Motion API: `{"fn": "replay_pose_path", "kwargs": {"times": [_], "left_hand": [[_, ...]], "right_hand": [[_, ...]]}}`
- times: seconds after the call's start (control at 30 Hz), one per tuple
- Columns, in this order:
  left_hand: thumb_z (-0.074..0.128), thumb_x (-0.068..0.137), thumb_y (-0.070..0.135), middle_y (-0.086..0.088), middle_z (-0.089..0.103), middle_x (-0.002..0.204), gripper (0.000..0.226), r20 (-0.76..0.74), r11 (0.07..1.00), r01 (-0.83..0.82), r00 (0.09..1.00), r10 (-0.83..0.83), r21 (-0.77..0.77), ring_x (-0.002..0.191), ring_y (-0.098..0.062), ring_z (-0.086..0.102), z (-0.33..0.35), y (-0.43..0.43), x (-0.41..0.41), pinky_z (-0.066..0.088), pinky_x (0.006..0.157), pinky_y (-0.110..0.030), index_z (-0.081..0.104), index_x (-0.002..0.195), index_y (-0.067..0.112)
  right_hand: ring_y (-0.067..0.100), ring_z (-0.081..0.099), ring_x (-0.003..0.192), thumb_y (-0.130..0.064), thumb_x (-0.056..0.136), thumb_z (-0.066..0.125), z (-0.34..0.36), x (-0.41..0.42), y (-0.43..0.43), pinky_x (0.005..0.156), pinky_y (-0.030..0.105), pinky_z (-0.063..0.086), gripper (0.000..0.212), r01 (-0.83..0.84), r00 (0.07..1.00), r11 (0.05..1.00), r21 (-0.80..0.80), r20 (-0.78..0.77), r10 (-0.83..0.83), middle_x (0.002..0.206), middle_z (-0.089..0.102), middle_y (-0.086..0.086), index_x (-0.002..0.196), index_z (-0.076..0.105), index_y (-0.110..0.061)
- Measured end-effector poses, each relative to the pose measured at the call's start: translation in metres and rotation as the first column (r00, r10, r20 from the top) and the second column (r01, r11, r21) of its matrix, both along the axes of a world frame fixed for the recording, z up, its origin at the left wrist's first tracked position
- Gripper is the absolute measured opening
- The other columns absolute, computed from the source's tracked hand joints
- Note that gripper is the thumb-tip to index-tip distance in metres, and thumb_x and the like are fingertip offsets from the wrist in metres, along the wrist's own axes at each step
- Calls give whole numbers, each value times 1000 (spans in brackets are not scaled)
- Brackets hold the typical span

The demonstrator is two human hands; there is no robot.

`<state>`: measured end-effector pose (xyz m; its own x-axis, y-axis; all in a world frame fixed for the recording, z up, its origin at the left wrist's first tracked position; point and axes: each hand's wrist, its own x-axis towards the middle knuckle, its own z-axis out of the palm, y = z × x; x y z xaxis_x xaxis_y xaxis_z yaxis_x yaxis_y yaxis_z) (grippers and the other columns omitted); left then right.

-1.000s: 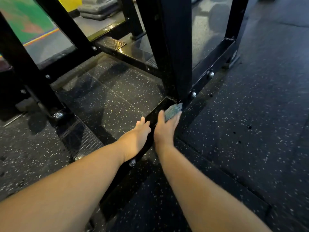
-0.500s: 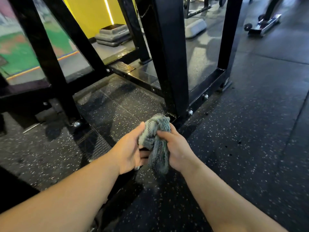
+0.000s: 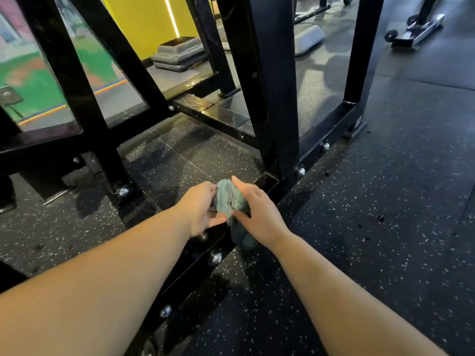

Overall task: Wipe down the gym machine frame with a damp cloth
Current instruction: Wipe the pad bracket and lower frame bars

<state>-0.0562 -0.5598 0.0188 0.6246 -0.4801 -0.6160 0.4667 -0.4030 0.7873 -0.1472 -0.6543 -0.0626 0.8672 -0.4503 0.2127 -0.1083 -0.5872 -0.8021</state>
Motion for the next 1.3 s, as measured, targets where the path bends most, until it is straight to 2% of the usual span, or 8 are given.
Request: {"fn": "replay_pose_path", "kwargs": {"times": [0.2, 0.37, 0.5, 0.73, 0.97, 1.07, 1.2, 1.3], "left_hand": [[36, 98, 43, 0, 69, 96, 42, 371, 909, 213, 861, -348, 358, 100, -20, 61, -39, 41, 6, 42, 100, -39, 68, 83, 20], [24, 94, 52, 17, 31, 148, 46, 419, 791, 477, 674, -609, 384, 138, -1, 24, -56, 64, -6, 16, 118, -34, 46, 132, 40], [39, 95, 31, 8, 67, 111, 32, 456, 965, 149, 858, -236, 218, 109, -11, 57, -55, 77, -3, 38, 104, -38, 71, 97, 35], [26, 101, 23, 14, 47, 137, 41, 603, 815, 192, 585, -542, 546, 124, -3, 40, -51, 76, -11, 26, 99, -17, 52, 132, 25], [29, 100, 23, 22, 43, 138, 41, 618, 794, 229, 522, -588, 563, 115, 9, 36, -58, 80, -4, 24, 92, -8, 57, 129, 27], [32, 98, 17, 19, 45, 139, 40, 642, 811, 234, 510, -572, 536, 123, 8, 36, -62, 83, -2, 22, 98, -6, 58, 128, 25], [31, 98, 19, 20, 42, 141, 41, 634, 797, 270, 492, -597, 541, 126, 8, 33, -61, 85, -1, 19, 102, -8, 56, 129, 26], [29, 99, 21, 22, 40, 142, 41, 623, 780, 278, 479, -618, 560, 131, 5, 30, -60, 86, 0, 18, 103, -8, 53, 131, 29]], "right_hand": [[26, 32, 140, -17, 87, 40, -38, 3, 37, 119, 41, 17, 42, -1, 999, 980, -198, 33, 8, 137, 53, 10, 114, 68, -2], [20, 20, 145, -32, 96, 32, -33, 7, 47, 120, 41, 1, 46, 120, 990, 985, -121, 91, -109, 145, 44, 1, 135, 50, -16], [23, 38, 138, -44, 96, 24, -45, 15, 54, 116, 45, 7, 53, -87, 989, 933, -348, -142, 40, 140, 53, -3, 129, 60, -24], [19, 14, 147, -17, 103, 35, -17, 36, -48, 117, 40, 21, 45, 52, 931, 853, -519, -284, -229, 154, 31, 1, 147, 32, -17], [27, 66, 101, -8, 79, 75, -29, 43, 15, 92, 33, 49, 14, 136, 988, 924, -358, 115, -101, 95, 72, 9, 92, 74, -4], [23, 57, 120, -10, 90, 62, -16, 45, 28, 110, 25, 26, 27, -329, 939, 715, -617, -130, 320, 118, 68, 8, 116, 67, -5], [21, 22, 144, -34, 104, 27, -12, 56, -46, 118, 47, 5, 43, -365, 891, 582, -727, -454, -9, 154, 31, -1, 141, 45, -23], [23, 19, 145, -44, 102, 27, -17, 55, -64, 118, 38, 12, 49, -199, 879, 741, -641, -451, -155, 158, 23, 5, 142, 45, -22]]}}
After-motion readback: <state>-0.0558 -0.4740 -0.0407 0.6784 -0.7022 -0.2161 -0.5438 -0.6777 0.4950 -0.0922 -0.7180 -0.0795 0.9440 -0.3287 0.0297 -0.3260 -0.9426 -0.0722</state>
